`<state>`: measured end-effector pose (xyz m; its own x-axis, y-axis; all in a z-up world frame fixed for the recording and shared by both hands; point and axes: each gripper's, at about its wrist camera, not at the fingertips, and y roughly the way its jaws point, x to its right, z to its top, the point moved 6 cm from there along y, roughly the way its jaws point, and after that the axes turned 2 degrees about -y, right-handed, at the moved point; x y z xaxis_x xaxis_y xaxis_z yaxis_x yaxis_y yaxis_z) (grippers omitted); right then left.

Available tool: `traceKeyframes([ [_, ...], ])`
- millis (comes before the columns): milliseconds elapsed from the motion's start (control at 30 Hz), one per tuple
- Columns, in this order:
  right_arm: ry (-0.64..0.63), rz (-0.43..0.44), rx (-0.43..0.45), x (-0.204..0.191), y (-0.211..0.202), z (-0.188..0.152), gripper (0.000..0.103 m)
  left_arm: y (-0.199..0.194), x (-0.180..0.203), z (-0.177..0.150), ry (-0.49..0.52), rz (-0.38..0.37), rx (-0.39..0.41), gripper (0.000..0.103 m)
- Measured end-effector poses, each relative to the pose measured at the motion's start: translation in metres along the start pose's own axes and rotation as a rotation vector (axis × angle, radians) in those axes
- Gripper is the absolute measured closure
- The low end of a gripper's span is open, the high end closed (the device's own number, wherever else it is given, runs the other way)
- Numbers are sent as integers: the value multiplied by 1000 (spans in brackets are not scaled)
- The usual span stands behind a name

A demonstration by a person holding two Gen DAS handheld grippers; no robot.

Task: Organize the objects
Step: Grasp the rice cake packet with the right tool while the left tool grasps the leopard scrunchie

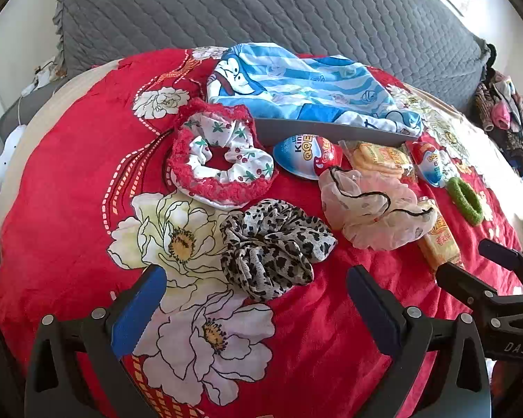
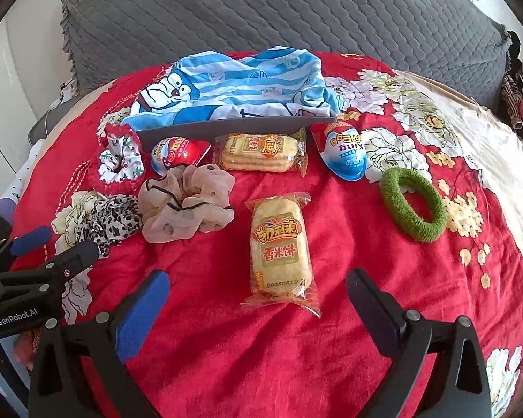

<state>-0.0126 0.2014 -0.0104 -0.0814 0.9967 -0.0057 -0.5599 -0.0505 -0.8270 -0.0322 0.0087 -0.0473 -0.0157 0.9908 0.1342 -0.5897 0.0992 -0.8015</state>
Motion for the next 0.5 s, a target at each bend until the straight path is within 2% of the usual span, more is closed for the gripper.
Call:
traceKeyframes([
  [500,-1,-4,-7,1,9,3,1,15,-5,7,-21,-21,30,0],
])
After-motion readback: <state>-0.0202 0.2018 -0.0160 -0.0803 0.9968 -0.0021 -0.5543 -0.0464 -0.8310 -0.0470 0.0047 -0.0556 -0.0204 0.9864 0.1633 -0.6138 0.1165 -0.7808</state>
